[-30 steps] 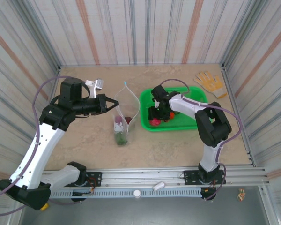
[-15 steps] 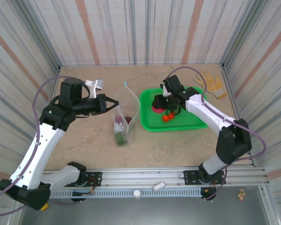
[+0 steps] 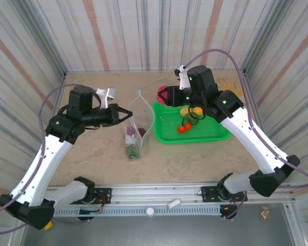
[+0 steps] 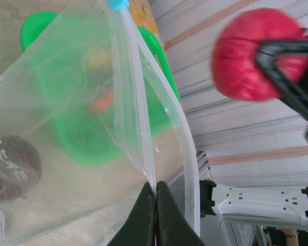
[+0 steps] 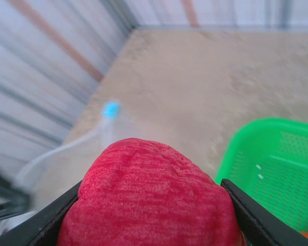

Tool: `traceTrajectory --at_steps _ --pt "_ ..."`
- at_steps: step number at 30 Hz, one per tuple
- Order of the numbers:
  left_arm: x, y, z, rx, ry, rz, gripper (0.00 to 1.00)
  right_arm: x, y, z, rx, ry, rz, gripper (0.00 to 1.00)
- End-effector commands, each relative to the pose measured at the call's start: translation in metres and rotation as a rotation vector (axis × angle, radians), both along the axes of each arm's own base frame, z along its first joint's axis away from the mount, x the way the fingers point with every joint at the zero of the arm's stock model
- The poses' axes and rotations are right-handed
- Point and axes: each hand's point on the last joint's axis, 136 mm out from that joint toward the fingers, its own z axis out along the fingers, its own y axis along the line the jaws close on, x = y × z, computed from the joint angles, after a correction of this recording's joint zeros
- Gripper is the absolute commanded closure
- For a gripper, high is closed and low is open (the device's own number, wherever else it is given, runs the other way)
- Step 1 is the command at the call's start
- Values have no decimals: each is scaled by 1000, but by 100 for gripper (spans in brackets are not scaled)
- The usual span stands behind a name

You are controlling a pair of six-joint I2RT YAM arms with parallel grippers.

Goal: Place the food in the zip-top bag and seal the zipper

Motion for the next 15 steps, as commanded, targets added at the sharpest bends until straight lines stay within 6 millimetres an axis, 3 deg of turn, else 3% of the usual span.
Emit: traceTrajectory --at_steps 1,3,6,15 --pt "3 -3 4 -12 -9 -1 100 -26 13 24 -20 -71 81 39" --pt "4 -4 4 -13 -8 -1 100 -37 29 26 -32 -83 133 39" --pt "4 -5 3 -14 -5 -1 100 -44 46 14 -80 -80 162 39" --pt "4 -3 -1 -6 0 8 100 -49 66 -31 -272 -76 171 39"
